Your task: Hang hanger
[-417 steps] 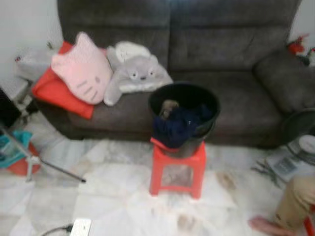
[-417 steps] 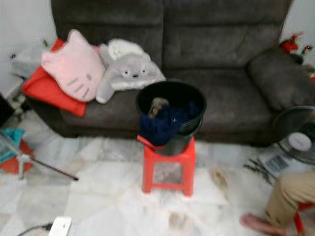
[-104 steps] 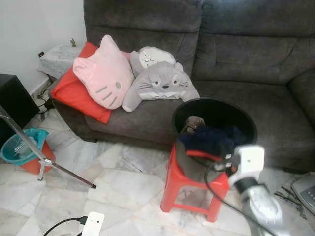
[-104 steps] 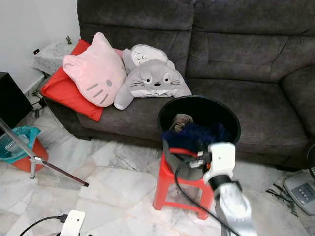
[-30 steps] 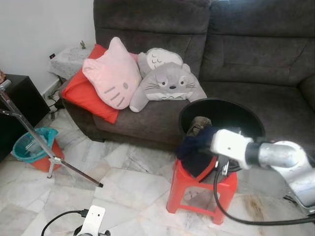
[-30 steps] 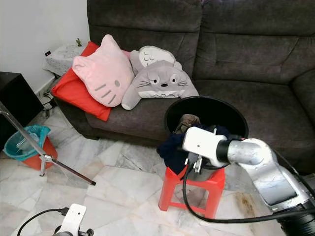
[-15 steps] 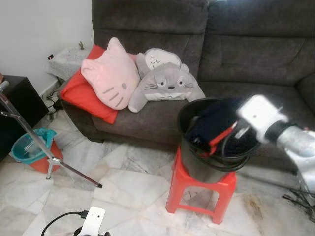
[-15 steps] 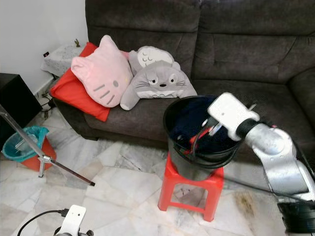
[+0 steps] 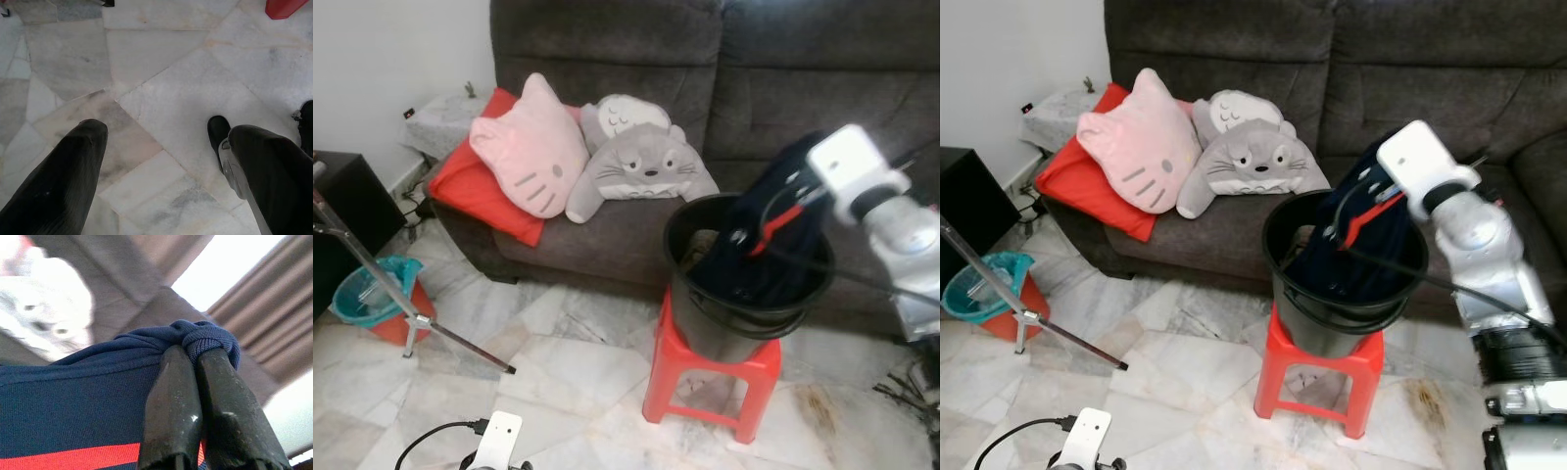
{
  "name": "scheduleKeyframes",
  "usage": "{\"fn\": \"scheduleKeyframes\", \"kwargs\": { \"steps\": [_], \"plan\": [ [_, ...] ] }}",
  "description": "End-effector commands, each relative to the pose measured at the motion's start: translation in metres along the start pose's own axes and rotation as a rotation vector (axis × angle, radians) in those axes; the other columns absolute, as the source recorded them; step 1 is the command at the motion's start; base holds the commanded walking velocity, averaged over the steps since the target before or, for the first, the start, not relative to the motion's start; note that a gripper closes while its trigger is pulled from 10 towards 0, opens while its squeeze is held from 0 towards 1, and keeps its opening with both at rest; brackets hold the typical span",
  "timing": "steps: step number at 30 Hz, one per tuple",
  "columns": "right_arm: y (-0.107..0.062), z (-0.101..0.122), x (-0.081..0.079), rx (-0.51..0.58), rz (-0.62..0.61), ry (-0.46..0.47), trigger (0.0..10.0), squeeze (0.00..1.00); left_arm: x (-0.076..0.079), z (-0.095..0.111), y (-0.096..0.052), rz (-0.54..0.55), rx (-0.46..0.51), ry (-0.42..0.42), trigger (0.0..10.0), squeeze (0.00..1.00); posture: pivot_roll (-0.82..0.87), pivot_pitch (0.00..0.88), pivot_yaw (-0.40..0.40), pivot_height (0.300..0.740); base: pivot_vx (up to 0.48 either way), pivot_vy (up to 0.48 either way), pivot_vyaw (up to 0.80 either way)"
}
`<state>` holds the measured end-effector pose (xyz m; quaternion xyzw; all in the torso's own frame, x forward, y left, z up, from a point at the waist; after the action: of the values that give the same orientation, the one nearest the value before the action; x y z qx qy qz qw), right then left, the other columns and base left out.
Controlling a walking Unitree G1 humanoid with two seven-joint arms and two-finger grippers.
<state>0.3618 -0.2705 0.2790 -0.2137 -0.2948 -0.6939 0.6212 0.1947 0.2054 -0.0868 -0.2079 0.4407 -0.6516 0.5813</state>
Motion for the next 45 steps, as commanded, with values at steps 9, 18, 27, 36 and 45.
{"fn": "scheduleKeyframes", "kwargs": {
  "steps": [9,18,27,36,45],
  "plan": [
    [0.006,0.045,0.098,0.132,-0.231,-0.105,0.0,0.0,-0.002,0.006,0.001,0.006,0.007,0.005,10.0,0.0,-0.09,0.0,0.081,0.74,0.0,0.0,0.0],
    [0.006,0.076,0.141,0.189,-0.273,-0.189,0.0,0.0,-0.002,0.008,0.001,0.007,0.009,0.005,10.0,0.0,-0.12,0.0,0.084,0.74,0.0,0.0,0.0],
    [0.026,0.056,0.069,0.23,0.162,-0.076,0.0,0.0,-0.001,0.007,0.001,0.006,0.006,0.0,10.0,0.0,-0.1,0.0,0.078,0.74,0.0,0.0,0.0],
    [0.007,0.022,-0.033,0.24,0.672,0.03,0.0,0.0,-0.002,0.003,0.001,0.009,-0.002,-0.005,10.0,0.0,-0.08,0.0,0.072,0.74,0.0,0.0,0.0],
    [-0.049,0.007,-0.106,0.245,1.147,0.1,0.0,0.0,-0.003,-0.002,0.0,0.012,-0.012,-0.011,10.0,0.0,-0.07,0.0,0.069,0.74,0.0,0.0,0.0]
  ]
}}
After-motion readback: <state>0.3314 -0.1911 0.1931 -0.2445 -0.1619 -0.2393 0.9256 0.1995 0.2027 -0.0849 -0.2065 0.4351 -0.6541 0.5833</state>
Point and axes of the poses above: a point about 5 cm out from each wrist's last joint towards the gripper, its own y axis pointing out of the wrist towards the gripper, its own z axis along the axis of the wrist's last joint, x = y × z, the point moved 1 cm from there along y, pointing out of the wrist towards the gripper, and after that the axes turned 6 degrees about y, right-handed, at the moved point
